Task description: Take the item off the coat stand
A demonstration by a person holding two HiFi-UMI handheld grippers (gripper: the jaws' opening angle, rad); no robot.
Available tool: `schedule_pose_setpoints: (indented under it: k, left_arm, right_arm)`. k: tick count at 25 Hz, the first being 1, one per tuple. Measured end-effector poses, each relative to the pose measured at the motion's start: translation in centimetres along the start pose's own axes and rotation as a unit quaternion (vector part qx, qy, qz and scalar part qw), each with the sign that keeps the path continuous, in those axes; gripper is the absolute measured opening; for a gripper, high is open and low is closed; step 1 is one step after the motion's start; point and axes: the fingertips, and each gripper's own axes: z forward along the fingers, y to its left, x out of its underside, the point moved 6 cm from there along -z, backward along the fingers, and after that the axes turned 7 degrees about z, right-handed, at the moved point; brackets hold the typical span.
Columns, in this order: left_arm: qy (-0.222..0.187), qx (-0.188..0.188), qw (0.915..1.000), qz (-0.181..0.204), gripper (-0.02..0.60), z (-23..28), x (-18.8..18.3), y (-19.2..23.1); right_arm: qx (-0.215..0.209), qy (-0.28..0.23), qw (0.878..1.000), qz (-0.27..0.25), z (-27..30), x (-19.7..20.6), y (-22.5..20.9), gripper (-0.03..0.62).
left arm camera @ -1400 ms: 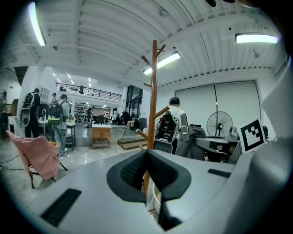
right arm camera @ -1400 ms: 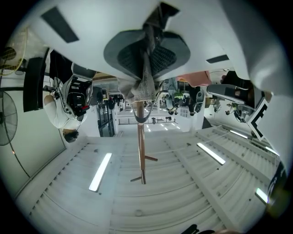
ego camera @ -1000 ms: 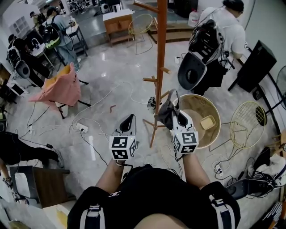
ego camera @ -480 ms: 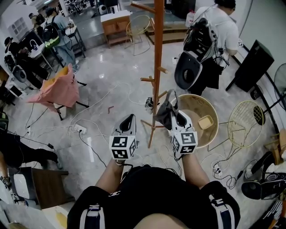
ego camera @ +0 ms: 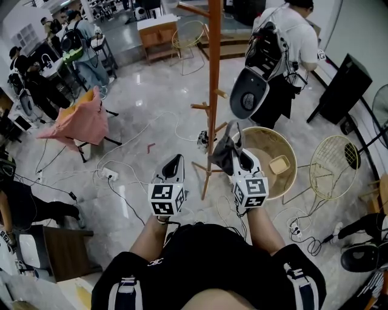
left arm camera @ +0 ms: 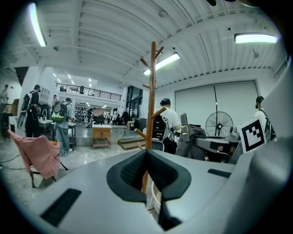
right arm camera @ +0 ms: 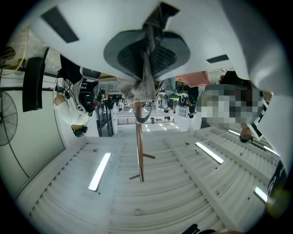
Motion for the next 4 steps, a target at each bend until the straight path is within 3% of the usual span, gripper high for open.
schedule_pose_setpoints:
  k: [4]
  left_arm:
    - [0.0, -0.001, 1.0, 0.002, 0.017, -0.48, 0.22, -0.38]
  right_arm:
    - [-0.001, -0.003, 1.0, -0.002, -0.56, 0.02, 0.05, 0.034]
